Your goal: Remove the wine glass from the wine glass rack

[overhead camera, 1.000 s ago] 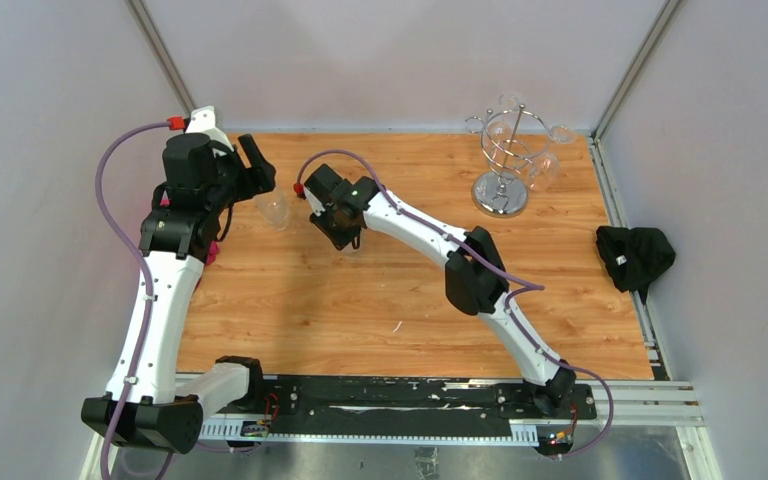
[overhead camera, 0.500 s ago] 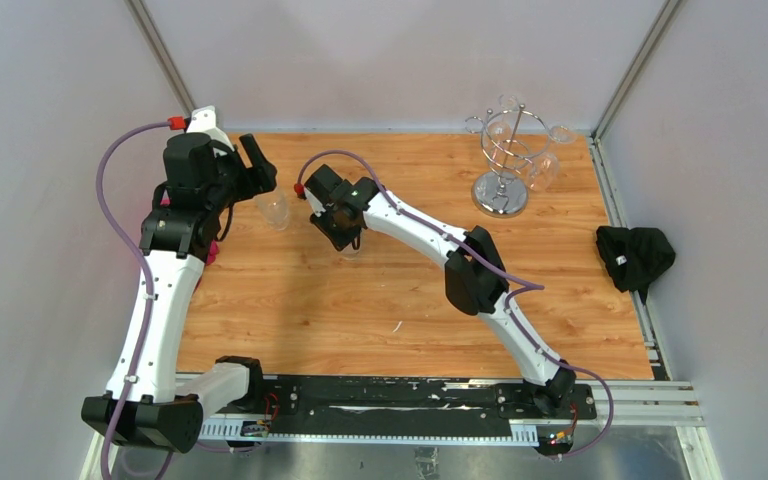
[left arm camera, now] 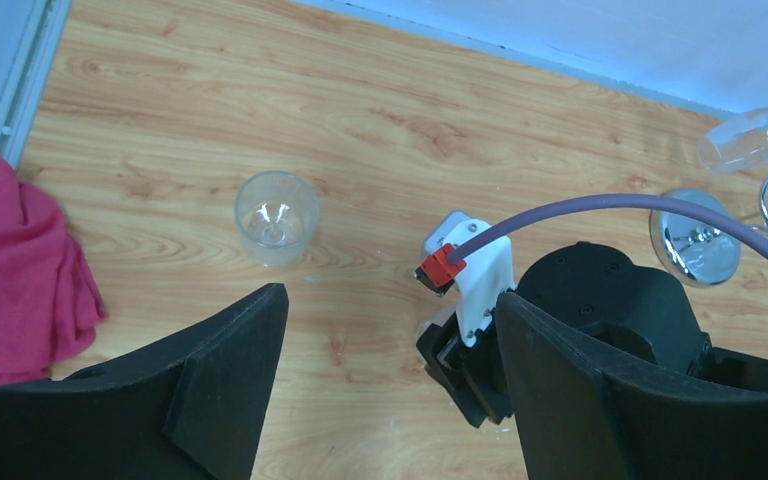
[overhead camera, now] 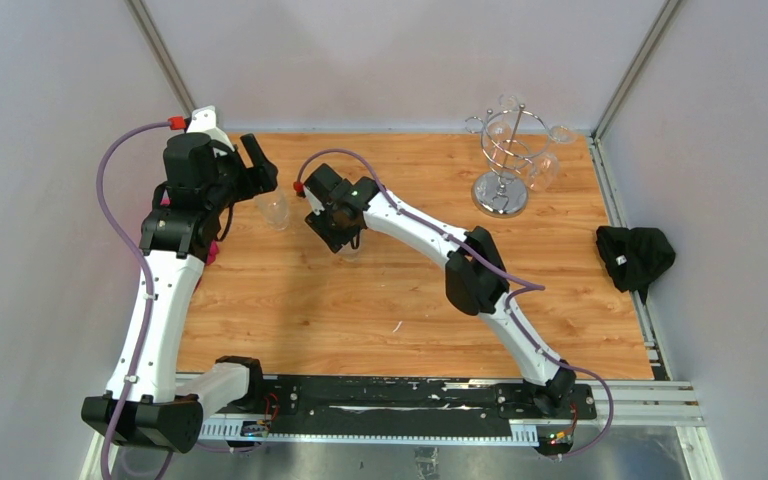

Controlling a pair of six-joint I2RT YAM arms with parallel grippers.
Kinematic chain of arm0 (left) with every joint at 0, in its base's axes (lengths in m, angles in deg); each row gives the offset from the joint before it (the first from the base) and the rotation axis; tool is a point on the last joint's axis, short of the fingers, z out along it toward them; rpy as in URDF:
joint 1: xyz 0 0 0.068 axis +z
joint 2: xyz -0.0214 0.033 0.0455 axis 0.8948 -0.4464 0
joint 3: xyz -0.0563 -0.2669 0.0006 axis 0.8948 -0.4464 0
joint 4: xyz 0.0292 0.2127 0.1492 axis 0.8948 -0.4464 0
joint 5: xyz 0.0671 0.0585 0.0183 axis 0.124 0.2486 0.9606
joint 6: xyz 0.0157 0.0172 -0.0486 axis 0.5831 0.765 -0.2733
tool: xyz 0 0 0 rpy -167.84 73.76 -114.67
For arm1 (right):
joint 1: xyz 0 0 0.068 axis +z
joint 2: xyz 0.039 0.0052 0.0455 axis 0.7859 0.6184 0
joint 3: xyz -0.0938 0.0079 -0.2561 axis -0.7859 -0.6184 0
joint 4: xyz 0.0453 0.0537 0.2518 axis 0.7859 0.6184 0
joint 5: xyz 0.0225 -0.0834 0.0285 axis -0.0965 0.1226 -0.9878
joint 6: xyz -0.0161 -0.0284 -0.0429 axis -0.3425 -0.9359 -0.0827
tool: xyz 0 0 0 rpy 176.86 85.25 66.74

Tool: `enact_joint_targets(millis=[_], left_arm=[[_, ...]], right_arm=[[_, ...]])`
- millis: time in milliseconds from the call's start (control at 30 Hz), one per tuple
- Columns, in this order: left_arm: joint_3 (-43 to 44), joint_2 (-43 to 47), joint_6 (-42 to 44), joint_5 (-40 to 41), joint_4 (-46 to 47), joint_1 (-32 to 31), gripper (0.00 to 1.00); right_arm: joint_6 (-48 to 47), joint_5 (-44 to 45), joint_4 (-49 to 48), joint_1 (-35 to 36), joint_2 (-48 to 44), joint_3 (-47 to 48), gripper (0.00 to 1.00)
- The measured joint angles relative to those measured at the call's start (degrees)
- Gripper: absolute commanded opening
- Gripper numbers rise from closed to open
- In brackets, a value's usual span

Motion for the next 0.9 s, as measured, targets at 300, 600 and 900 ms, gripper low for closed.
enact_joint_targets(millis=[300,600,900], left_arm=[[-0.02,0.0,0.0,0.0,-0.02,0.0,0.82],[-0.02,0.0,0.0,0.0,-0.02,0.0,0.83],[-0.02,0.0,-0.17,-2.45,0.33,0.0,0.92]], right_arm=[[0.26,0.02,-0.04,0.0,-2.12,-0.83,0.5],[0.96,0.5,-0.02,0.0,-9.77,-1.11,0.5],[2.64,6.86,-0.17,-0.7,-22.84,-7.32,0.5]])
